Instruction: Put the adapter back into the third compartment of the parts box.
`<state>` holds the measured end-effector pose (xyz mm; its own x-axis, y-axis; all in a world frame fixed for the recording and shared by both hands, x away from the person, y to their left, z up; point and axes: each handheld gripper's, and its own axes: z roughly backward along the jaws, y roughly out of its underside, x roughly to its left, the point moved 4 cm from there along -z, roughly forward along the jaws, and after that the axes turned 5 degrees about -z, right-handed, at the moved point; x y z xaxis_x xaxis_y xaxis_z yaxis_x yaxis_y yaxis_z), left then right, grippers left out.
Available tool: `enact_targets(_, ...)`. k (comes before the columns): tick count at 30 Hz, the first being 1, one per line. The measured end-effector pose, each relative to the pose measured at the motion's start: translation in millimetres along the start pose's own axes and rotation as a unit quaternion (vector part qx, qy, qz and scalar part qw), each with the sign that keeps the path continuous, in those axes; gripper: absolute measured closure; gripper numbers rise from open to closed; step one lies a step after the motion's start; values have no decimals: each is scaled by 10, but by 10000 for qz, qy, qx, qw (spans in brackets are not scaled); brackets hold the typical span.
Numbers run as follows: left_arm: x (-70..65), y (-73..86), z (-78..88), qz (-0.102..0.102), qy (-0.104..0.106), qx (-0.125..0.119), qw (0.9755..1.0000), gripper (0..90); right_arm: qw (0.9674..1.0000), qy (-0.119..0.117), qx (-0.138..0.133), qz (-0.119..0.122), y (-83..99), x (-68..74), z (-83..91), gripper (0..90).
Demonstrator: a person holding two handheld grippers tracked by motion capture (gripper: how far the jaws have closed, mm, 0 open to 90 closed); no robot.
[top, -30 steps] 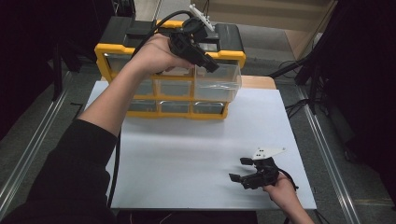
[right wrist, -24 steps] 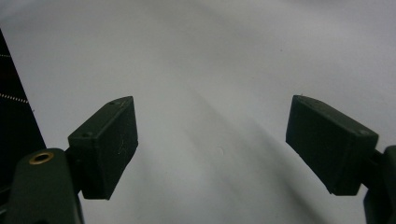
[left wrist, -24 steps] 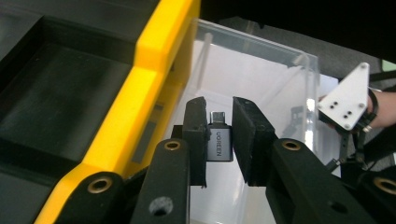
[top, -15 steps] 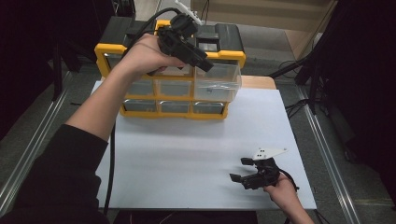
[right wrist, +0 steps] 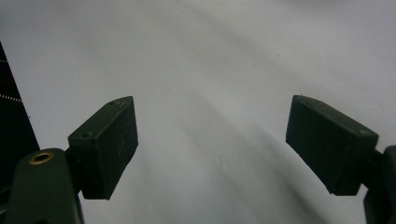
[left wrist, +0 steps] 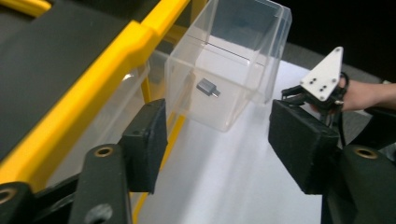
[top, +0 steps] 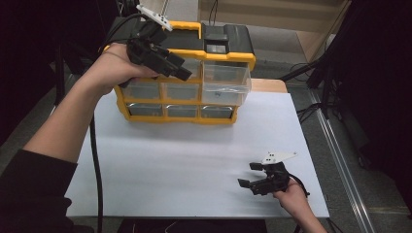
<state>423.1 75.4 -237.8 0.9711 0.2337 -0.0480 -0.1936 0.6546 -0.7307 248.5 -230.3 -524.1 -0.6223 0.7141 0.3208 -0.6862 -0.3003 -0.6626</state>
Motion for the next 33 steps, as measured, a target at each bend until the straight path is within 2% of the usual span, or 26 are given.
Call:
enact_targets(3,-2,115,20,12,-38,13,10000,364,10000,-3,10,19,-6,-8,-9,150)
enact_targets(7,-10,269,5,215,-13,-25,9998,322,10000,33,-3,9,-9,-29,-7,150)
enact_targets(15,-56,576,-79,221,-33,-99,9997,295,10000,57,-4,-61,7,-43,3,150)
enact_targets(17,-46,652,-109,275,-32,-101,9996,295,9999,63,-15,-81,6,-45,8,150)
enact_targets(25,-18,929,-246,377,-269,3,9989,294,9999,28,-80,-137,-24,-27,-12,150)
enact_targets(30,-71,1034,-328,353,-342,-30,9988,294,9999,35,-76,-95,-30,-13,-17,150)
enact_targets(33,-100,1103,-375,414,-414,50,9983,294,9999,42,-81,-85,-29,-10,-18,150)
